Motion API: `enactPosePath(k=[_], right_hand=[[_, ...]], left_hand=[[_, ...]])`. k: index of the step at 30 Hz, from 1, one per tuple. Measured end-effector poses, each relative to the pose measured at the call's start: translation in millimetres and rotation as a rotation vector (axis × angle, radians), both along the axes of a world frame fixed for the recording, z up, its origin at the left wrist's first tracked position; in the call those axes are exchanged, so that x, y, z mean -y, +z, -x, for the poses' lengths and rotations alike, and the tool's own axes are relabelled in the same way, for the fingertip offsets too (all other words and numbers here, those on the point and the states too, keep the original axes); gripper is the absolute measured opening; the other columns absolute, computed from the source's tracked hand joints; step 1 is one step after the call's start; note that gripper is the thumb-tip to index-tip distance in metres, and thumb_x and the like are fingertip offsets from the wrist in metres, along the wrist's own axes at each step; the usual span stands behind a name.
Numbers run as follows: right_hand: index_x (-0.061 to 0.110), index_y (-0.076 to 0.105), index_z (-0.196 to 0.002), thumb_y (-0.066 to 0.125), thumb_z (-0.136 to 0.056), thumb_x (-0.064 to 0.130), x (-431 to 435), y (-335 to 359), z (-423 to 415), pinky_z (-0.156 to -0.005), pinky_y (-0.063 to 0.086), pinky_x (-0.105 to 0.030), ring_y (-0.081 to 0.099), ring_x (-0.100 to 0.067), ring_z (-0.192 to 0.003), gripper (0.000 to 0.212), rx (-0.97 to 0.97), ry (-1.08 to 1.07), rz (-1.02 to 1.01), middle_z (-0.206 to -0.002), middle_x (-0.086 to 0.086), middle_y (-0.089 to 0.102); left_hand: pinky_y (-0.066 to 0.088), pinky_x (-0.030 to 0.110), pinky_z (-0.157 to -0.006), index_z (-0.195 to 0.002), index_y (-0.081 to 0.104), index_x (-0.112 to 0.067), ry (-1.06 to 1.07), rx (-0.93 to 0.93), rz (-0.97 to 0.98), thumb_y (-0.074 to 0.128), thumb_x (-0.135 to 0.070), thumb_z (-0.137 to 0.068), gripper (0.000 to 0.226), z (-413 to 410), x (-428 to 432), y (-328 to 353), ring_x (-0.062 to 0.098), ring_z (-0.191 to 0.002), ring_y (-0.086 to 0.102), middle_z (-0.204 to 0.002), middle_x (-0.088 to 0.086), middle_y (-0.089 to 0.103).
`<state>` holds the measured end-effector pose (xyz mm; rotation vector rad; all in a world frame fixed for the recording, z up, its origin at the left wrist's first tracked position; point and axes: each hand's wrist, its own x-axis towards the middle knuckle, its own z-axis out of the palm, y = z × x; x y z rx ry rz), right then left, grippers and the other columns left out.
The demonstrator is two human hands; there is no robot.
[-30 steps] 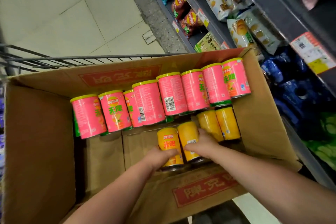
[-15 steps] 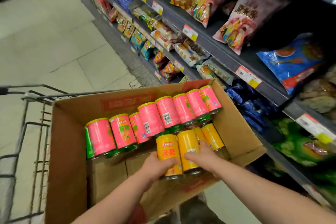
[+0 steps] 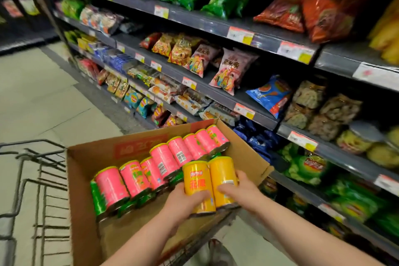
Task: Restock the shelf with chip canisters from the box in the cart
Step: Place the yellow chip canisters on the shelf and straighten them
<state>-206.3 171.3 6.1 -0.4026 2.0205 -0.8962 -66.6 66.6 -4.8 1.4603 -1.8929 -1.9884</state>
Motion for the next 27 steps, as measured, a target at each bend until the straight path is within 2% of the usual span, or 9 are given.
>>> enactPosePath(k=[3,5,8,10,14,18,21,24,27], right_hand=[[0.018,0.029,-0.142,0.068,-0.084,0.027,-26,8,-6,-0.057,0.039,-0.018,0.053,-0.004,-0.079,0.071,-0.026,-0.098,0.032,-0.108,0.0,0.051],[0.018,0.029,-0.142,0.067,-0.084,0.025,-44,14,-9,-0.055,0.039,-0.015,0.051,0.0,-0.076,0.069,-0.034,-0.159,0.044,-0.108,0.0,0.051],[0.018,0.03,-0.143,0.069,-0.083,0.027,-71,20,-11,-0.079,0.051,-0.028,0.059,-0.013,-0.095,0.072,-0.064,-0.241,0.05,-0.116,-0.001,0.053],[0.019,0.031,-0.142,0.069,-0.082,0.028,-90,23,-12,-0.091,0.049,-0.034,0.058,-0.019,-0.106,0.072,-0.066,-0.288,0.045,-0.125,-0.004,0.055],[0.02,0.032,-0.141,0.069,-0.081,0.029,-129,29,-12,-0.09,0.048,-0.033,0.058,-0.02,-0.107,0.07,-0.067,-0.379,0.053,-0.125,-0.004,0.055],[0.02,0.035,-0.139,0.07,-0.081,0.029,-181,33,-10,-0.092,0.048,-0.034,0.058,-0.02,-0.107,0.068,-0.083,-0.476,0.048,-0.124,-0.004,0.057],[0.019,0.036,-0.138,0.069,-0.082,0.026,-230,36,-12,-0.086,0.048,-0.031,0.058,-0.02,-0.104,0.066,-0.091,-0.562,0.057,-0.119,-0.004,0.057],[0.019,0.037,-0.137,0.068,-0.084,0.025,-289,40,-19,-0.07,0.045,-0.024,0.058,-0.016,-0.098,0.062,-0.096,-0.64,0.083,-0.114,-0.001,0.057],[0.021,0.036,-0.137,0.067,-0.084,0.027,-349,42,-26,-0.068,0.046,-0.023,0.059,-0.015,-0.098,0.061,-0.083,-0.709,0.096,-0.114,0.0,0.058]], left_hand=[[0.049,0.026,-0.067,-0.11,0.052,-0.022,-0.076,-0.024,0.046,0.075,-0.049,-0.065,0.058,3,-16,9,0.011,-0.086,0.061,-0.103,-0.001,0.063],[0.049,0.026,-0.074,-0.104,0.052,-0.025,-0.122,-0.048,0.07,0.075,-0.052,-0.058,0.058,8,-29,12,0.009,-0.085,0.06,-0.099,-0.003,0.063],[0.044,0.013,-0.058,-0.107,0.052,-0.021,-0.163,-0.1,0.063,0.077,-0.04,-0.072,0.047,15,-49,14,0.003,-0.079,0.059,-0.091,-0.009,0.061],[0.042,0.013,-0.054,-0.112,0.051,-0.02,-0.208,-0.115,0.045,0.074,-0.03,-0.08,0.041,21,-60,13,0.003,-0.08,0.059,-0.093,-0.008,0.061],[0.046,0.012,-0.05,-0.121,0.049,-0.017,-0.295,-0.152,0.009,0.076,-0.036,-0.077,0.055,35,-90,16,0.011,-0.087,0.063,-0.107,0.002,0.064],[0.043,0.012,-0.054,-0.118,0.047,-0.021,-0.403,-0.155,0.016,0.073,-0.038,-0.08,0.049,51,-133,21,0.004,-0.083,0.059,-0.104,-0.005,0.061],[0.047,0.017,-0.058,-0.123,0.047,-0.02,-0.475,-0.152,0.003,0.076,-0.042,-0.074,0.061,63,-176,20,0.01,-0.091,0.063,-0.11,-0.001,0.063],[0.044,0.014,-0.055,-0.114,0.046,-0.023,-0.565,-0.137,0.018,0.073,-0.038,-0.079,0.046,71,-229,23,0.005,-0.084,0.061,-0.104,-0.004,0.061],[0.048,0.018,-0.062,-0.113,0.049,-0.023,-0.643,-0.138,0.005,0.074,-0.037,-0.078,0.045,74,-285,29,0.008,-0.088,0.063,-0.103,-0.005,0.063]])
